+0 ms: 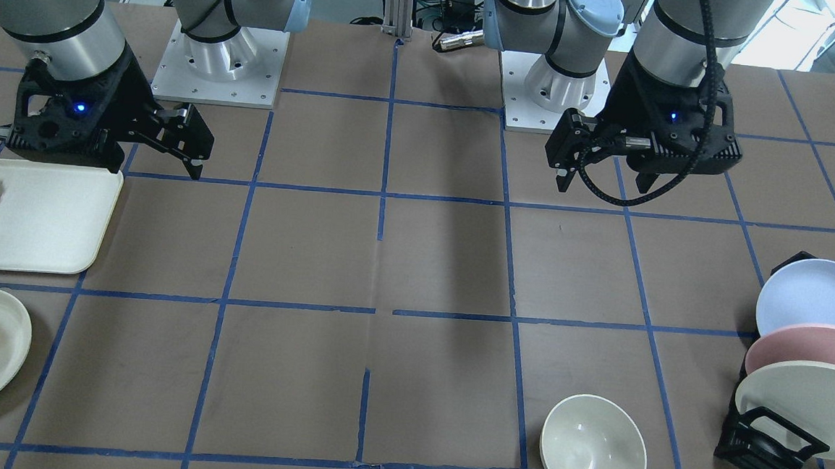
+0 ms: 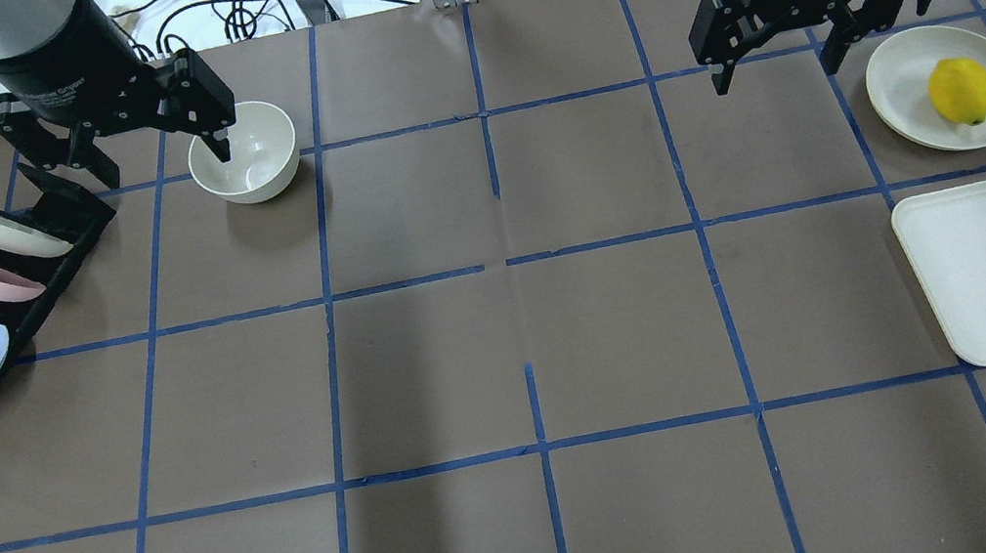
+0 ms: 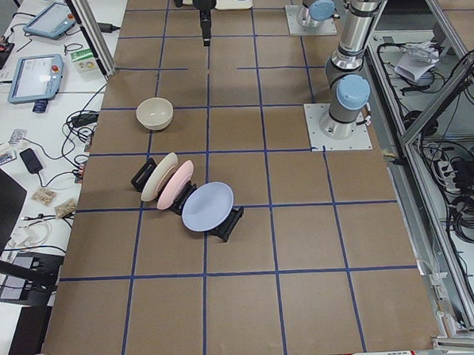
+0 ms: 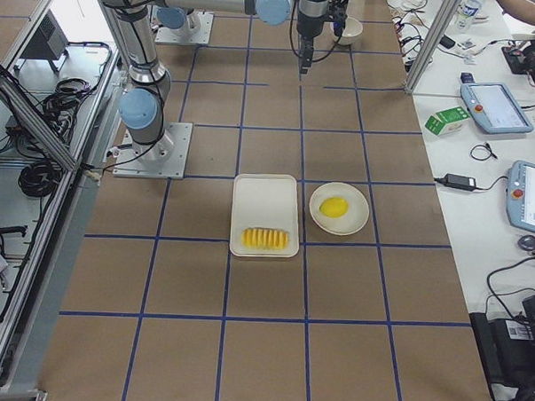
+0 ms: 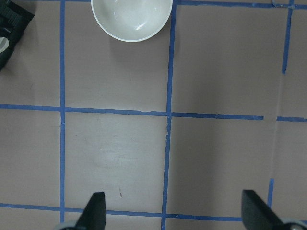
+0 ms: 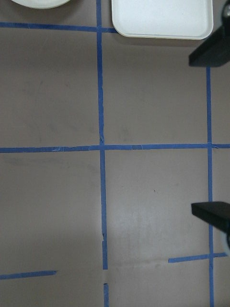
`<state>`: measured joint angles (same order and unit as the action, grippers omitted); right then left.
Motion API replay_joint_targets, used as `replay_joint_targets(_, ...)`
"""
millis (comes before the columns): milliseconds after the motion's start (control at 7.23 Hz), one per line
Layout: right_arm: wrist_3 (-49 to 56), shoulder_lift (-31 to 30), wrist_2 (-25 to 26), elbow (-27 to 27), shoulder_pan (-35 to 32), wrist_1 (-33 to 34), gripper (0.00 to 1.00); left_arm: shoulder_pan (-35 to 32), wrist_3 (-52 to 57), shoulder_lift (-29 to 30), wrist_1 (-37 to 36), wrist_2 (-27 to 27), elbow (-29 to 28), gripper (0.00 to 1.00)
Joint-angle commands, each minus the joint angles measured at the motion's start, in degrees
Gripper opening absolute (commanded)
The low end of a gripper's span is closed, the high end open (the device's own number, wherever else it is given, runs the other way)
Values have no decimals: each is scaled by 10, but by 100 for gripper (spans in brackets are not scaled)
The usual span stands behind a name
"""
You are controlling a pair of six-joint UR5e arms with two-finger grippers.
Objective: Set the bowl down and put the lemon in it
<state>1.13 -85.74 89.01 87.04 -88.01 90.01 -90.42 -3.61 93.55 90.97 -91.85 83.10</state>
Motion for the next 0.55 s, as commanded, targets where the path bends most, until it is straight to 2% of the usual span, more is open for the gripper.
replay_joint_targets(0,-3,1,-1,1,-1,4,100,1,0,1,0,0,0,100)
replay_joint_targets(415,-4,8,1,1,-1,8,100,1,0,1,0,0,0,100)
